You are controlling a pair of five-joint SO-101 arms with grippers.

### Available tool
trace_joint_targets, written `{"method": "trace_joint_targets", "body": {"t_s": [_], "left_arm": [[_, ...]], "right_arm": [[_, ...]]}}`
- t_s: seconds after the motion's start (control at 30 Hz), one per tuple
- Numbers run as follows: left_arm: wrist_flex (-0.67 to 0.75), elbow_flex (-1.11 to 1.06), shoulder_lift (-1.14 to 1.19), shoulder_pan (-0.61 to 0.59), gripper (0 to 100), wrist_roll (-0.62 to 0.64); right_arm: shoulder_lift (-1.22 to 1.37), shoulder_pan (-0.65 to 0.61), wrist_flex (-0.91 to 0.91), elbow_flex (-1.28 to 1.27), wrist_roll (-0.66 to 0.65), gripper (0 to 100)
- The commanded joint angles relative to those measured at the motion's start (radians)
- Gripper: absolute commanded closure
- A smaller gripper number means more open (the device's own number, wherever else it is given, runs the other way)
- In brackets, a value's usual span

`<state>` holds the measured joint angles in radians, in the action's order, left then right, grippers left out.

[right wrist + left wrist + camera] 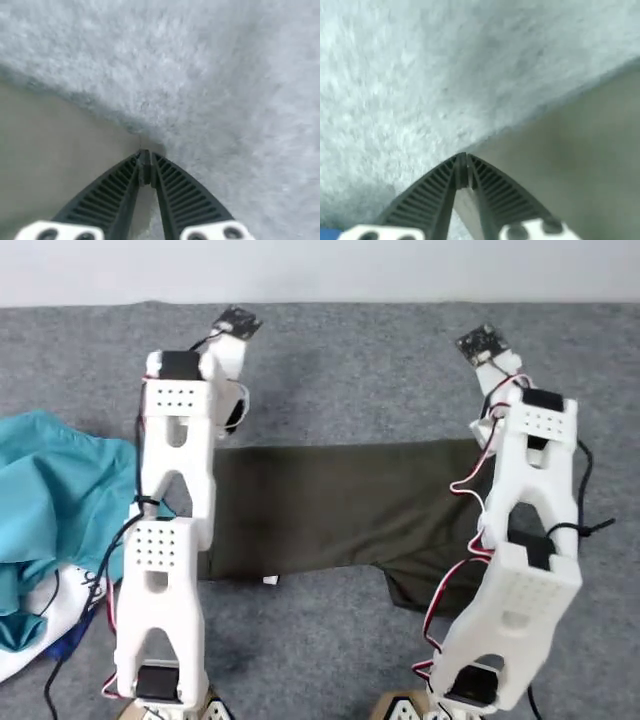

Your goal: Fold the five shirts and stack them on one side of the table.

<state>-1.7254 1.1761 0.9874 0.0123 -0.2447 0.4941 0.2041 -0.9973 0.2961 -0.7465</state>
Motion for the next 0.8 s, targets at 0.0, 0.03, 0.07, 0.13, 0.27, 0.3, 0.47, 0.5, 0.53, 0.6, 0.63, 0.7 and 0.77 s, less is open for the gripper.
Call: {"method": "trace_joint_targets", "body": {"t_s": [0.0,0.03,0.07,0.13,0.27,0.3,0.47,0.5,0.53,0.6,0.63,0.7,0.77], "left_arm": [[-0.031,0.024,-0.146,0.052,99,-0.003],[-0.031,0.010,-0.172,0.066,99,-0.003],[-0.031,-0.007,-0.196,0.080,99,-0.003],[-0.031,-0.054,-0.249,0.112,99,-0.003],[-0.031,-0.180,-0.342,0.180,99,-0.005],[-0.031,-0.213,-0.362,0.195,99,-0.005],[-0.029,-0.346,-0.437,0.276,99,-0.005],[-0.029,-0.361,-0.446,0.296,99,-0.005],[-0.029,-0.371,-0.453,0.313,99,-0.005],[-0.029,-0.381,-0.457,0.354,99,-0.005],[-0.029,-0.381,-0.457,0.376,99,-0.005],[-0.029,-0.381,-0.456,0.423,99,-0.005],[-0.029,-0.381,-0.454,0.473,99,-0.005]], "right_arm": [[-0.151,-0.024,-0.047,0.058,0.011,98.8],[-0.180,-0.024,-0.065,0.058,0.011,98.8],[-0.206,-0.022,-0.087,0.058,0.011,98.8],[-0.262,-0.019,-0.137,0.058,0.011,98.8],[-0.363,0.002,-0.248,0.058,0.051,98.8],[-0.389,0.012,-0.271,0.058,0.074,98.8],[-0.521,0.067,-0.386,0.058,0.158,98.4],[-0.547,0.077,-0.412,0.058,0.167,98.3],[-0.573,0.088,-0.438,0.058,0.173,98.3],[-0.625,0.116,-0.490,0.058,0.173,98.3],[-0.650,0.130,-0.512,0.058,0.173,98.3],[-0.693,0.159,-0.553,0.058,0.173,98.3],[-0.740,0.186,-0.591,0.058,0.173,98.3]]}}
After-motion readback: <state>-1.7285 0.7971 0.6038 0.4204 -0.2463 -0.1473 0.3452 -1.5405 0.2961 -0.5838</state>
